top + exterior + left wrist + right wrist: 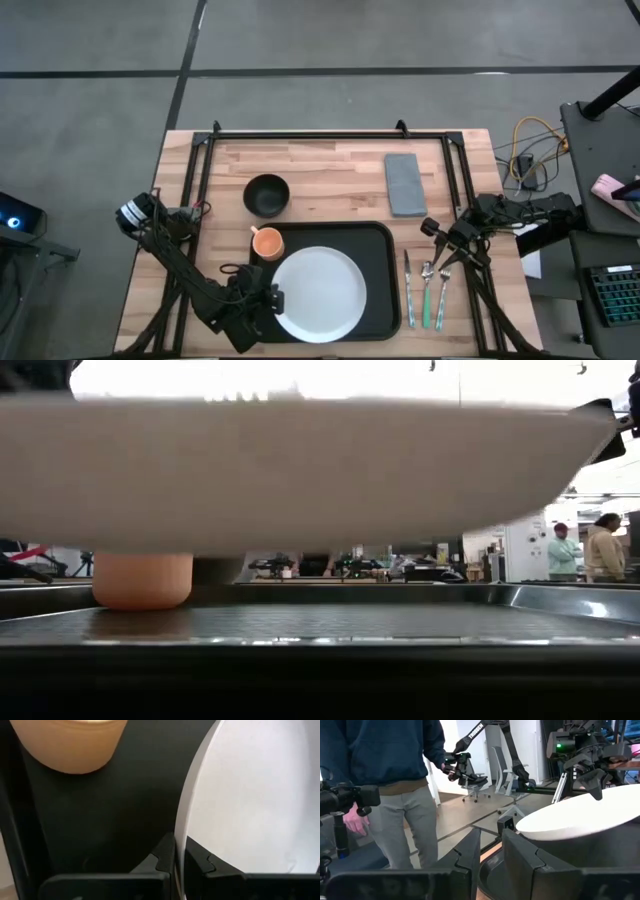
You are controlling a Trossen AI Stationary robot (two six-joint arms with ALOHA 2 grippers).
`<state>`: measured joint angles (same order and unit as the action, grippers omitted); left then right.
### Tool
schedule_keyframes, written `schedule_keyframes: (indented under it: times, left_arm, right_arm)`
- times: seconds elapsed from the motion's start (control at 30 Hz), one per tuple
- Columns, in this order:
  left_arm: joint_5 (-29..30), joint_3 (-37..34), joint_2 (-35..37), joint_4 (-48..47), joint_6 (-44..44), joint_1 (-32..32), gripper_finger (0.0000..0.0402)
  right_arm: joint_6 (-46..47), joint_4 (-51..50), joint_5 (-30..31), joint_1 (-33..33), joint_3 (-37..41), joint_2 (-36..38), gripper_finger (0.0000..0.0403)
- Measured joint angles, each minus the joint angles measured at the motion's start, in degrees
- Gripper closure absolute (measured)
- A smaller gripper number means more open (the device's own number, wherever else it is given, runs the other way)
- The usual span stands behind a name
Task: Set up tray
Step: Put the white plate to the bottom right of the orange mug on the black tray
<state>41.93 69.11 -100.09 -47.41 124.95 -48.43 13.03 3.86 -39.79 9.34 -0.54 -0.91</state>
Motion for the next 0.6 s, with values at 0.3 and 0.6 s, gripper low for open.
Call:
schedule_keyframes:
  times: [0.3,0.6]
  left_arm:
    - [-1.16,-1.21,0.0,0.4,0.09,-0.8,0.0402]
    - [-2.56,-2.05,0.0,0.17,-1.6,-1.06,0.0401]
  right_arm:
    - [0.01,-0.01,0.0,0.01,0.0,0.0,0.0326]
    - [-0.01,0.0,0.0,0.01,0.0,0.0,0.0323]
